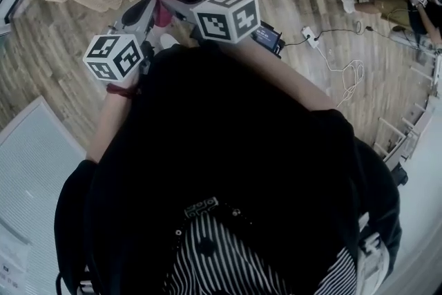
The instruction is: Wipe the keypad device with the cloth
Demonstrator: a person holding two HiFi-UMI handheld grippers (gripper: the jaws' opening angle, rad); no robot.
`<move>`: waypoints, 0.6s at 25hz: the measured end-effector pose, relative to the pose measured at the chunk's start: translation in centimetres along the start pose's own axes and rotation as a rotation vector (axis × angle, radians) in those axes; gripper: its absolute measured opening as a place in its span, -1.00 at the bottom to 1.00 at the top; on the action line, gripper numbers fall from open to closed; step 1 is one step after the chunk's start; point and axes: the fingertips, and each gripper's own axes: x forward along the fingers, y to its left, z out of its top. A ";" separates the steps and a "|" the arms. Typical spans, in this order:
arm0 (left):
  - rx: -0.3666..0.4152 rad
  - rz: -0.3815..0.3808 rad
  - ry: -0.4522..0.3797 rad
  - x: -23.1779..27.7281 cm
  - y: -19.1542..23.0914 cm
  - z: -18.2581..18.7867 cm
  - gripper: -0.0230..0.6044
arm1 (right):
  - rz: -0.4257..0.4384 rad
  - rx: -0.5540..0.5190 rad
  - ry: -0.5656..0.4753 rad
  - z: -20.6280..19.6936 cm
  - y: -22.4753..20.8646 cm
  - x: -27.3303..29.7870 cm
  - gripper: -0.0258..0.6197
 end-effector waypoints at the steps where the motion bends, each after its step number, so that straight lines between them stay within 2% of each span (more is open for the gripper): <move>1: 0.000 0.006 -0.003 -0.6 1.0 0.1 -0.92 | 0.006 -0.002 0.003 0.1 0.4 1.1 -0.76; 8: -0.014 0.087 -0.054 -5.0 7.6 2.1 -0.92 | 0.082 -0.050 0.024 2.0 3.7 8.2 -0.76; 15: -0.047 0.115 -0.078 -7.4 11.0 2.5 -0.92 | 0.110 -0.066 0.066 2.3 5.5 12.0 -0.76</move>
